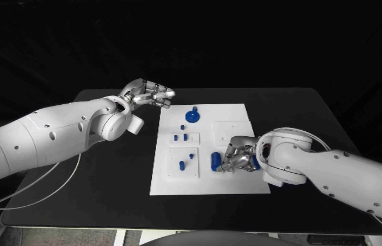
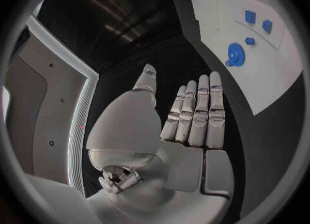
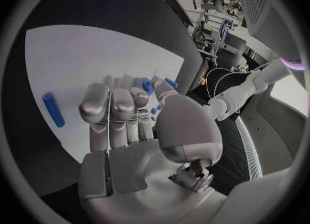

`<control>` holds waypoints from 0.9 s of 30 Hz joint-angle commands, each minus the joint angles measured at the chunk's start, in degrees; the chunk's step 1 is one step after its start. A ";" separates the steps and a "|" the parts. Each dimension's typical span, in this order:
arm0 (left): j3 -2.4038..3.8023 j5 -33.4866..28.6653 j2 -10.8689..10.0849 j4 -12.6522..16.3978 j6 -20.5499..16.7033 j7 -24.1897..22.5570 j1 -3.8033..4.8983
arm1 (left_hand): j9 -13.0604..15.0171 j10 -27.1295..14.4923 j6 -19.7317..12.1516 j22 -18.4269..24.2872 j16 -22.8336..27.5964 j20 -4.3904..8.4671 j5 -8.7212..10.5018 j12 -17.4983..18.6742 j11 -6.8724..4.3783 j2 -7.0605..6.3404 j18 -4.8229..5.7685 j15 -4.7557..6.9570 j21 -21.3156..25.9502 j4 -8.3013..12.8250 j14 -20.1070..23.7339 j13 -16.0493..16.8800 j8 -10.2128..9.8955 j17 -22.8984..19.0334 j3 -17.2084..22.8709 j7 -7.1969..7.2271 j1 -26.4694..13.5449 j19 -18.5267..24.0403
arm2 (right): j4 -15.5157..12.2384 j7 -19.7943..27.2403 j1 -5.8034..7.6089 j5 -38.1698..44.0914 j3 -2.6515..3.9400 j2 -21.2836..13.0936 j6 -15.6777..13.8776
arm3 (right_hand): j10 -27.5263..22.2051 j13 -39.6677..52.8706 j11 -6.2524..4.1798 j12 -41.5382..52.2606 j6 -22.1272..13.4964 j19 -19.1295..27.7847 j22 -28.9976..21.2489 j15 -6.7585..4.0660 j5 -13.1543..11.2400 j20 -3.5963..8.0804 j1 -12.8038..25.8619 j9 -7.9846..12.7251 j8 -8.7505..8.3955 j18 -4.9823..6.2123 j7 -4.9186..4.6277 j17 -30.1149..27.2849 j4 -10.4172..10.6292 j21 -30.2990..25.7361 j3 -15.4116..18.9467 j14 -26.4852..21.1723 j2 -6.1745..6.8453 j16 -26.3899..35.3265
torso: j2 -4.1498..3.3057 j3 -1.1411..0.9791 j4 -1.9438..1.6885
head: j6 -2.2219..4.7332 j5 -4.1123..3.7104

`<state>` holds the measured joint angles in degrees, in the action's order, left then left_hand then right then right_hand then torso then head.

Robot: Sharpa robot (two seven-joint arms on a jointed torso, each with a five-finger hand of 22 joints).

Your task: Assemble the parts on the task board

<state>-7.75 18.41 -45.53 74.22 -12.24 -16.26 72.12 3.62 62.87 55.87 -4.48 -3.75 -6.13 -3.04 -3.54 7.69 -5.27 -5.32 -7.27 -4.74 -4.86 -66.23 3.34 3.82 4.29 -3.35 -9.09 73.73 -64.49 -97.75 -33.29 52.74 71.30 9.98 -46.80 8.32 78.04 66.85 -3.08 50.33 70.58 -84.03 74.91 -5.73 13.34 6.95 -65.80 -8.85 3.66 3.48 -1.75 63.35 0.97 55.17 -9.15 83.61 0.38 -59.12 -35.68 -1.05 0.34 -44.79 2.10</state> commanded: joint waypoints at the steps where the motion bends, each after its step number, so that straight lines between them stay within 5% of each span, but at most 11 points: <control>1: 0.03 -0.15 0.04 0.04 0.69 -0.32 -0.03 | -0.01 0.00 -0.24 0.07 0.23 -0.44 -0.16 -0.10 0.36 0.83 0.03 -0.10 0.36 0.26 0.54 0.04 0.24 -0.08 0.00 -0.04 -0.05 0.07 | 0.16 -1.69 -0.06 2.78 0.01 0.27 -0.85 | 0.52 -0.17 -0.05 -0.42 0.40 -0.83 7.25 -0.33 -1.64 0.27 1.94 -0.06 -0.01 -1.09 0.18 0.08 -1.23 0.19 -6.46 0.12 0.63 -0.13 | 0.01 0.01 0.00 | -0.03 0.01; 6: 0.02 -0.16 0.04 0.03 0.75 -0.26 -0.03 | -0.01 -0.03 -0.25 0.07 0.23 -0.43 -0.16 -0.09 0.38 1.13 0.02 -0.10 0.36 0.17 0.53 0.04 0.24 -0.08 -0.03 -0.04 -0.25 0.07 | 0.51 -2.67 -0.05 3.24 0.01 0.63 -1.28 | 0.64 -0.16 0.02 -0.46 0.41 -0.84 7.25 -0.24 -1.39 0.13 5.88 -0.61 -0.08 -1.09 0.26 0.16 -2.85 0.23 -14.61 0.16 1.30 -0.34 | 0.01 0.01 0.03 | -0.10 0.01; 14: 0.00 -0.16 0.02 0.01 0.85 -0.16 -0.03 | -0.01 -0.04 -0.27 0.07 0.23 -0.44 -0.15 -0.09 0.38 1.31 0.02 -0.11 0.36 0.15 0.56 0.04 0.23 -0.08 -0.12 -0.05 -0.39 0.08 | 0.96 -3.27 -0.05 3.42 0.00 0.87 -0.79 | 0.66 -0.11 -0.04 -0.50 0.49 -0.85 7.26 -0.16 -1.17 0.08 8.36 -1.15 0.01 -1.08 0.04 0.11 -4.25 0.20 -19.61 0.15 1.19 -0.40 | 0.00 -0.02 0.01 | -0.16 0.03; 19: -0.01 -0.16 0.02 -0.03 0.96 -0.11 -0.03 | -0.01 -0.04 -0.27 0.07 0.23 -0.44 -0.15 -0.09 0.38 1.31 0.02 -0.11 0.36 0.15 0.56 0.04 0.23 -0.08 -0.12 -0.05 -0.39 0.08 | 1.12 -3.08 -0.05 2.69 0.00 1.05 0.58 | 0.61 -0.14 -0.02 -0.59 0.46 -0.80 7.23 -0.14 -0.96 0.07 8.87 -1.22 0.00 -1.09 0.08 0.02 -4.52 0.09 -17.88 0.11 1.25 -0.30 | -0.01 -0.03 0.06 | -0.20 0.01; 21: -0.02 -0.16 0.05 -0.06 1.01 -0.08 -0.03 | -0.01 0.00 -0.27 0.08 0.23 -0.45 -0.16 -0.10 0.37 1.50 0.02 -0.11 0.36 0.39 0.56 0.04 0.23 -0.08 -0.28 -0.04 -0.39 0.10 | 1.16 -2.97 -0.06 2.18 0.00 1.19 1.17 | 0.63 -0.17 -0.02 -0.64 0.57 -0.77 7.22 -0.13 0.47 0.07 9.07 -1.23 0.00 -1.10 0.10 0.02 -4.48 0.01 -15.90 0.12 1.74 -0.29 | -0.02 -0.03 0.05 | -0.22 0.03; 27: -0.03 -0.16 0.07 -0.04 1.11 -0.02 -0.03 | -0.01 0.00 -0.27 0.08 0.23 -0.45 -0.16 -0.10 0.37 1.50 0.02 -0.11 0.36 0.39 0.56 0.04 0.23 -0.08 -0.28 -0.04 -0.39 0.10 | 1.34 -2.82 -0.11 1.48 -0.01 1.49 2.23 | 0.70 -0.18 0.08 -0.61 0.81 -0.78 7.22 -0.08 -1.35 0.04 8.30 -0.96 0.02 -1.10 0.13 0.03 -3.61 -0.02 -7.64 0.13 2.54 -0.29 | -0.05 -0.04 0.01 | -0.28 0.03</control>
<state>-7.81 18.41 -45.53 74.09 -11.97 -16.06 72.12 3.62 62.86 55.87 -4.49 -3.75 -6.13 -3.04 -3.54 7.69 -4.29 -5.32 -7.48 -4.74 -4.59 -66.03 3.34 3.82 4.29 -3.62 -9.09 73.20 -64.49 -96.39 -36.12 52.71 73.10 9.98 -45.46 8.79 78.34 66.72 -2.96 49.89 71.02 -84.03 74.91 -5.72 11.95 6.94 -57.44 -9.80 3.69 3.49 -1.75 63.43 -2.59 55.16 -16.75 83.60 2.38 -59.32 -35.70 -1.09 0.37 -45.01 2.13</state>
